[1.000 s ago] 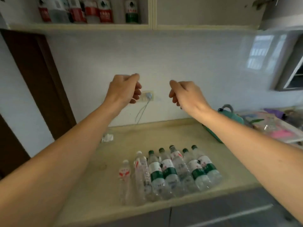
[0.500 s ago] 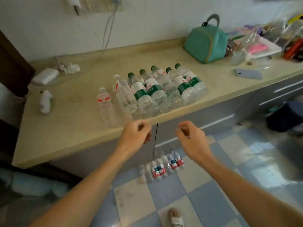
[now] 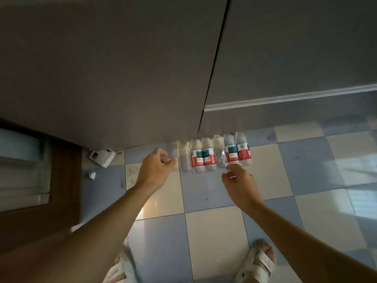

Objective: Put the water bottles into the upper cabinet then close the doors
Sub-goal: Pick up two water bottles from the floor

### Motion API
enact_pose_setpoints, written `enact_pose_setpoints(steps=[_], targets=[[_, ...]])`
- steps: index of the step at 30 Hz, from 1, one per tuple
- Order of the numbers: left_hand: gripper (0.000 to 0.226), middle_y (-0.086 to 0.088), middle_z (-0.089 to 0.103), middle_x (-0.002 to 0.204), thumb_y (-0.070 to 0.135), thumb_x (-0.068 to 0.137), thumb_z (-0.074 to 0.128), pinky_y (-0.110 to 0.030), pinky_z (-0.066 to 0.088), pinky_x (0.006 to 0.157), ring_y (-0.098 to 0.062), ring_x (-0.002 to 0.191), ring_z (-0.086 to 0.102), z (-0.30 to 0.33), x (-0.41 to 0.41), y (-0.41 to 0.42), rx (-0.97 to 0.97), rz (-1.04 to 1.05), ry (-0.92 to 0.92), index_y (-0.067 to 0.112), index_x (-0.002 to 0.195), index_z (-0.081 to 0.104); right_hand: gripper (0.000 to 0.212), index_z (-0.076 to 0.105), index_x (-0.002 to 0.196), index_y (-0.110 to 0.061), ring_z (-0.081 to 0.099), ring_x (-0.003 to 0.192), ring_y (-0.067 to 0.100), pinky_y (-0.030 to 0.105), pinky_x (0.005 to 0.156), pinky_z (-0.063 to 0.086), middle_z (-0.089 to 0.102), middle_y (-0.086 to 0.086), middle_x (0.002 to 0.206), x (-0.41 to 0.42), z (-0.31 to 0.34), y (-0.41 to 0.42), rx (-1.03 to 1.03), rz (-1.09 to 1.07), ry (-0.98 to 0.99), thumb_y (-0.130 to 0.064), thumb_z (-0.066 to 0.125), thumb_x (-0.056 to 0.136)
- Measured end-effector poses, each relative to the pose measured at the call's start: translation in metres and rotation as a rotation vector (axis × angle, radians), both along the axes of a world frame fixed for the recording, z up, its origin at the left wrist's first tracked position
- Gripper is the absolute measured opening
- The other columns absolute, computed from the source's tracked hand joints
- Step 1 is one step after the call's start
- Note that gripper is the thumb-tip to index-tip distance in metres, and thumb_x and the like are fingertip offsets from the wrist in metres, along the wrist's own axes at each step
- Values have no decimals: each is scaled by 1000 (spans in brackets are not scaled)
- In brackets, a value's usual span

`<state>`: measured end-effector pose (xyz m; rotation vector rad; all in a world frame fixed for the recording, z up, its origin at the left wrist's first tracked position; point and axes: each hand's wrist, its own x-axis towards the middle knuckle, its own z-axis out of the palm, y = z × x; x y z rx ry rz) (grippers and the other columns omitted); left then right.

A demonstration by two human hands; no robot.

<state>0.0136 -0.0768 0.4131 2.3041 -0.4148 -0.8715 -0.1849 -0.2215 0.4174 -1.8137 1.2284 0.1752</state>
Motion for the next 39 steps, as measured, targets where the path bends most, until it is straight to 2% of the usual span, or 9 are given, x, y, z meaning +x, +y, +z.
enact_pose_setpoints(steps=[5, 7, 11, 16, 21, 25, 30, 34, 39], targets=[[45, -4, 61, 113, 36, 91, 71, -24, 41, 75, -18, 96, 58, -158, -14, -8, 117, -18, 42, 12, 126, 55, 24, 61, 124, -15, 64, 88, 17, 23, 73, 51, 68, 5, 109, 14, -155, -14, -11, 178, 55, -17, 50, 103], [52, -8, 60, 123, 36, 92, 71, -26, 41, 80, -19, 100, 56, -214, -16, -16, 138, -9, 72, 12, 133, 51, 20, 61, 120, -14, 66, 98, 22, 29, 82, 55, 68, 6, 113, 24, -210, -19, -20, 246, 50, -17, 50, 103], [67, -11, 55, 136, 38, 91, 72, -32, 47, 89, -27, 116, 57, -310, -15, -31, 129, 19, 67, 17, 147, 41, 40, 50, 140, -15, 55, 126, 26, 37, 103, 45, 57, 7, 137, 52, -298, -20, -26, 326, 27, -23, 55, 102], [82, -7, 57, 139, 42, 91, 70, -45, 50, 102, -28, 120, 59, -384, -15, -48, -7, -6, 114, 32, 157, 24, 58, 33, 152, -20, 41, 134, 32, 46, 114, 37, 38, 9, 149, 74, -370, -9, -86, 286, -12, -19, 57, 99], [80, -7, 62, 137, 42, 91, 71, -46, 48, 106, -27, 123, 60, -405, -19, -38, -55, 39, 206, 34, 157, 26, 71, 24, 157, -17, 39, 137, 33, 48, 114, 38, 37, 10, 151, 73, -393, 5, -258, 218, 43, -24, 61, 97], [79, -3, 62, 138, 43, 90, 71, -41, 50, 102, -25, 122, 61, -399, -33, -7, -7, -2, 242, 37, 156, 28, 68, 26, 154, -20, 52, 126, 33, 48, 107, 45, 44, 10, 144, 58, -390, 15, -187, 218, 85, -26, 63, 97], [74, 9, 64, 117, 33, 88, 76, -6, 43, 64, -8, 97, 63, -387, -77, 41, 52, -17, 346, 33, 148, 34, 64, 30, 151, -24, 57, 120, 28, 44, 102, 50, 47, 5, 136, 20, -376, 56, -32, 250, 131, -25, 64, 97], [68, 0, 62, 131, 31, 91, 73, -9, 42, 66, -13, 103, 59, -385, -101, 63, 106, 31, 412, 24, 148, 34, 62, 31, 149, -25, 57, 120, 29, 46, 101, 51, 49, 7, 138, 6, -372, 65, 33, 292, 184, -31, 64, 97], [70, -4, 60, 132, 45, 90, 70, -18, 47, 75, -17, 106, 58, -386, -79, 43, 66, 80, 260, 15, 146, 39, 62, 31, 151, -23, 53, 124, 29, 43, 102, 48, 47, 9, 142, 35, -378, 41, 11, 227, 110, -28, 62, 97]])
